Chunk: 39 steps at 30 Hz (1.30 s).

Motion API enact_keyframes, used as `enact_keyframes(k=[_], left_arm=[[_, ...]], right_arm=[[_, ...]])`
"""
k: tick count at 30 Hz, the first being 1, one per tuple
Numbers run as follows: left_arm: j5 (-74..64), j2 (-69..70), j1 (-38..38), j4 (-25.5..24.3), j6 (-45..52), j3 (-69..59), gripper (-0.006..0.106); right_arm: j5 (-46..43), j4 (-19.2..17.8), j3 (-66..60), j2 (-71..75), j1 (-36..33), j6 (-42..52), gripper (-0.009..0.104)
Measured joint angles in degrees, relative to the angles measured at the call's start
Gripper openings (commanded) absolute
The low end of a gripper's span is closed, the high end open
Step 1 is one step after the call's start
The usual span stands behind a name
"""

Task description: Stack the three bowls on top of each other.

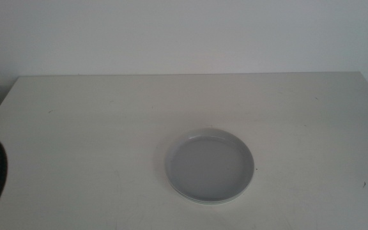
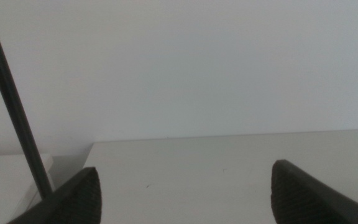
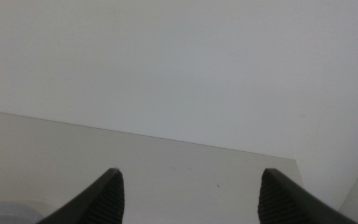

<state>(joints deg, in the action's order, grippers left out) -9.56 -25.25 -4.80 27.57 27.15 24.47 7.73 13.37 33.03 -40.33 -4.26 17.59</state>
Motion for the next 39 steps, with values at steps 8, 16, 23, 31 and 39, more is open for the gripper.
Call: enact_keyframes(k=[8,16,23,31,39], left_arm=[[0.22,8.91,0.00,0.00,0.10,-6.07,0.105],[-0.08,23.08,0.00,0.00,0.14,-20.18,0.105],[-0.14,25.90,0.00,0.00,0.14,-25.88,0.105],[-0.34,25.96,0.00,0.00,0.14,-26.09,0.105],[-0.28,26.00,0.00,0.00,0.14,-26.20,0.105]], right_arm=[[-1.24,-2.44,-2.58,4.98,0.13,0.00,0.055],[-1.61,-2.51,-20.11,20.78,0.13,0.05,0.055],[-1.33,-2.45,-31.54,32.57,0.13,0.05,0.055],[0.34,-2.45,-34.63,40.70,0.13,0.05,0.055],[0.94,-2.45,-34.63,40.88,0.13,0.05,0.055]])
